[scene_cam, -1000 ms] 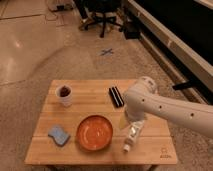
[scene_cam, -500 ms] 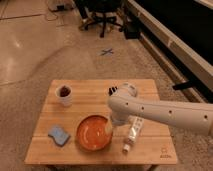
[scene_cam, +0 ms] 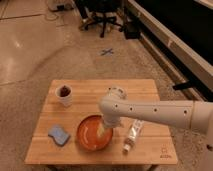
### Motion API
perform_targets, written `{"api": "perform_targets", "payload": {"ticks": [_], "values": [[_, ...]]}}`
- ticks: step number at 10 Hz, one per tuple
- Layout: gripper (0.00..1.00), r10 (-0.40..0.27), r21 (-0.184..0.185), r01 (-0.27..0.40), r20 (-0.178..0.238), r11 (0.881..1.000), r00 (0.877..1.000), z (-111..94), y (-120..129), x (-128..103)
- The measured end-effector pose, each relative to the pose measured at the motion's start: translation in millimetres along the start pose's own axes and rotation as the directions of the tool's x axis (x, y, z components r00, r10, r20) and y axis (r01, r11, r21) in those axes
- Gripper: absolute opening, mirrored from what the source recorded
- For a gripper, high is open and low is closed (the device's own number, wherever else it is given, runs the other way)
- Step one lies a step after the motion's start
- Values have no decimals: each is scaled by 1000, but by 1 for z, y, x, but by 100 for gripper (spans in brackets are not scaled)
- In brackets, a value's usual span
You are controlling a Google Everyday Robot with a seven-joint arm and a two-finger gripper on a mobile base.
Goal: Drag the ceramic bowl in a circle
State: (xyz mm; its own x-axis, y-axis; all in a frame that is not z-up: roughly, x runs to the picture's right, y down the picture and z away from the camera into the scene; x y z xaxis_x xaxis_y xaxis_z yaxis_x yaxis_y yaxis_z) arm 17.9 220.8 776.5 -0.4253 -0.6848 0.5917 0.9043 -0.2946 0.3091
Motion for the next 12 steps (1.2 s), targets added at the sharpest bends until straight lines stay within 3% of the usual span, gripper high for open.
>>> {"api": "perform_targets", "payload": {"ticks": [3, 5, 7, 12], "values": [[46, -8, -24, 8, 24, 1000, 1000, 20, 10, -4], [24, -1, -45, 2, 28, 999, 1000, 21, 19, -2], [8, 7, -57, -6, 22, 998, 1000, 15, 24, 4], [5, 7, -50, -7, 4, 999, 1000, 0, -5, 47]]}}
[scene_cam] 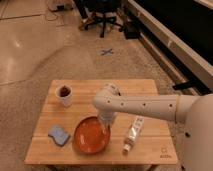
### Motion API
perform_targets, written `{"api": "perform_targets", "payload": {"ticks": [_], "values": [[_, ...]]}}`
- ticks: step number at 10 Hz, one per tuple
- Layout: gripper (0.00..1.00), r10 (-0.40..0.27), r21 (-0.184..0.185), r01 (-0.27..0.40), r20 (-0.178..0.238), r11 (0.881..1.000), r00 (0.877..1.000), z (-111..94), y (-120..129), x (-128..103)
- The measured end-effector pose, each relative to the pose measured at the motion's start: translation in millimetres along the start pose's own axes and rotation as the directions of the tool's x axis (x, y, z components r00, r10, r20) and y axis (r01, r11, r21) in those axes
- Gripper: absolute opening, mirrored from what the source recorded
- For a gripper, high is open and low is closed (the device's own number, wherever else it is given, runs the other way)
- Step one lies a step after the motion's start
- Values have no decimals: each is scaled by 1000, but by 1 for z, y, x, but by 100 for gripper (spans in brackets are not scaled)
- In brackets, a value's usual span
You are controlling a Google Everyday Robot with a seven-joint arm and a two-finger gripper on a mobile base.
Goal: Drag the ceramic bowl in a circle
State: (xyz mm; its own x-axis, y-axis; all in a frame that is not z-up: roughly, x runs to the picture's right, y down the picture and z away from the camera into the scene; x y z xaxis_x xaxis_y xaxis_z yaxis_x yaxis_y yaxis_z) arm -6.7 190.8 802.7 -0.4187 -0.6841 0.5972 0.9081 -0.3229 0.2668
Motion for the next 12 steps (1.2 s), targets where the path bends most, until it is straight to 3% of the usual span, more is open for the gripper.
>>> {"api": "perform_targets", "payload": {"ticks": [3, 5, 6, 8, 10, 12], "values": [[5, 11, 13, -11, 4, 1000, 1000, -2, -17, 44], [5, 39, 3, -39, 8, 999, 999, 1, -3, 67], [5, 72, -19, -71, 6, 997, 997, 3, 25, 80], [5, 116, -50, -116, 9, 992, 993, 7, 69, 86], [5, 159, -77, -157, 17, 985, 987, 12, 121, 73], [5, 163, -80, -160, 37, 984, 986, 16, 149, 46]]}}
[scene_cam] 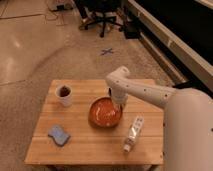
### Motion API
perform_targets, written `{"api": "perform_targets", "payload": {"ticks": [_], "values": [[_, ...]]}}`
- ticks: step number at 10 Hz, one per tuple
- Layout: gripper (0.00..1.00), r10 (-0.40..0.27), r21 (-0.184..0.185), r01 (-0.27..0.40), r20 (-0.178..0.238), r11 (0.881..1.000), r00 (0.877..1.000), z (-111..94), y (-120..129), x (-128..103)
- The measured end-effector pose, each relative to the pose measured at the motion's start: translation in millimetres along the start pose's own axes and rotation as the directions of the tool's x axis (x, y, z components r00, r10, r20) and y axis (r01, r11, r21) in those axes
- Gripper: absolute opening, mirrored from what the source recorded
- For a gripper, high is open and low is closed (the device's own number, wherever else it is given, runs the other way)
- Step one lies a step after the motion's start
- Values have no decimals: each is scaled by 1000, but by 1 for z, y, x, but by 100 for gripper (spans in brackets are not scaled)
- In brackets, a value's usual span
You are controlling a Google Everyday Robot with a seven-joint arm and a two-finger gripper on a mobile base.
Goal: Drag the ceramic bowl in a circle
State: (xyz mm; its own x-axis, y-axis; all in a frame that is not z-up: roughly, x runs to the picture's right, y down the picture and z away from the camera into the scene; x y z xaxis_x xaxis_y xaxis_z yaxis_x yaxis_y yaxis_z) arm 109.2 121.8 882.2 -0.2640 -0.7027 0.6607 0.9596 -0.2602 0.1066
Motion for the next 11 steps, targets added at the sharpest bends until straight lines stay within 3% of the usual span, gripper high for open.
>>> {"api": "perform_targets", "payload": {"ticks": [3, 6, 8, 11], "values": [[5, -42, 18, 41, 32, 999, 999, -3, 28, -67], [5, -101, 57, 98, 57, 994, 993, -14, 24, -128], [5, -167, 108, 158, 80, 982, 983, -18, -7, -162], [5, -274, 169, 258, 77, 951, 959, -26, -65, -175]]}}
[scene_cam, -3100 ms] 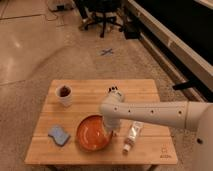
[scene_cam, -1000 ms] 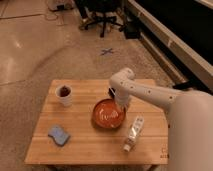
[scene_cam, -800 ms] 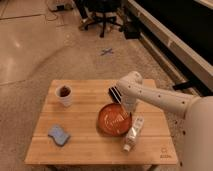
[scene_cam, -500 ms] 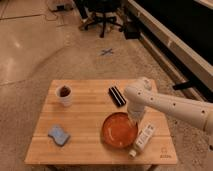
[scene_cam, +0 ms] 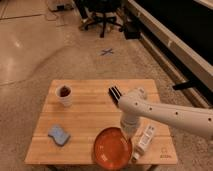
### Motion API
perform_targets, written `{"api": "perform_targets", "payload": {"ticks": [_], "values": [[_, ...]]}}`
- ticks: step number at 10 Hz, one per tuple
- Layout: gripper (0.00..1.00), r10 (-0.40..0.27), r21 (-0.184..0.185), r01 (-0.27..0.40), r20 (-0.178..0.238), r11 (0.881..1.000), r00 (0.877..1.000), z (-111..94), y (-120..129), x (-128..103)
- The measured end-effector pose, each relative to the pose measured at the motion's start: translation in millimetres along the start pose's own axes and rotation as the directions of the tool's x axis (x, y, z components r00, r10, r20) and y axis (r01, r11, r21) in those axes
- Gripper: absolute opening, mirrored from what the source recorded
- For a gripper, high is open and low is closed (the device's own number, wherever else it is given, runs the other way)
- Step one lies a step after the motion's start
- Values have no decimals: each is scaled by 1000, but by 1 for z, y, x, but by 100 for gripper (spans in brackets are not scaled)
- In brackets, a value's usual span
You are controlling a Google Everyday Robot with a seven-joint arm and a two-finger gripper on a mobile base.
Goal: Drag the ceramic bowl in a circle
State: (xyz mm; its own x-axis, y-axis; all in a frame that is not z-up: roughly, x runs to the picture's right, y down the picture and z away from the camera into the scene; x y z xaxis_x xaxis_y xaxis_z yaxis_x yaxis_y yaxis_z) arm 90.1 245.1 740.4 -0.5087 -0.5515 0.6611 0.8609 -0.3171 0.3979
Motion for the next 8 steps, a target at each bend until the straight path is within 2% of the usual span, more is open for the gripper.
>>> {"api": "perform_targets", "payload": {"ticks": [2, 4, 6, 8], "values": [[5, -61, 21, 61, -20, 998, 998, -4, -34, 23], [5, -114, 36, 116, -55, 993, 992, -13, -70, 69], [5, -129, 25, 132, -80, 991, 988, -19, -82, 109], [5, -129, -1, 130, -96, 992, 987, -20, -81, 136]]}}
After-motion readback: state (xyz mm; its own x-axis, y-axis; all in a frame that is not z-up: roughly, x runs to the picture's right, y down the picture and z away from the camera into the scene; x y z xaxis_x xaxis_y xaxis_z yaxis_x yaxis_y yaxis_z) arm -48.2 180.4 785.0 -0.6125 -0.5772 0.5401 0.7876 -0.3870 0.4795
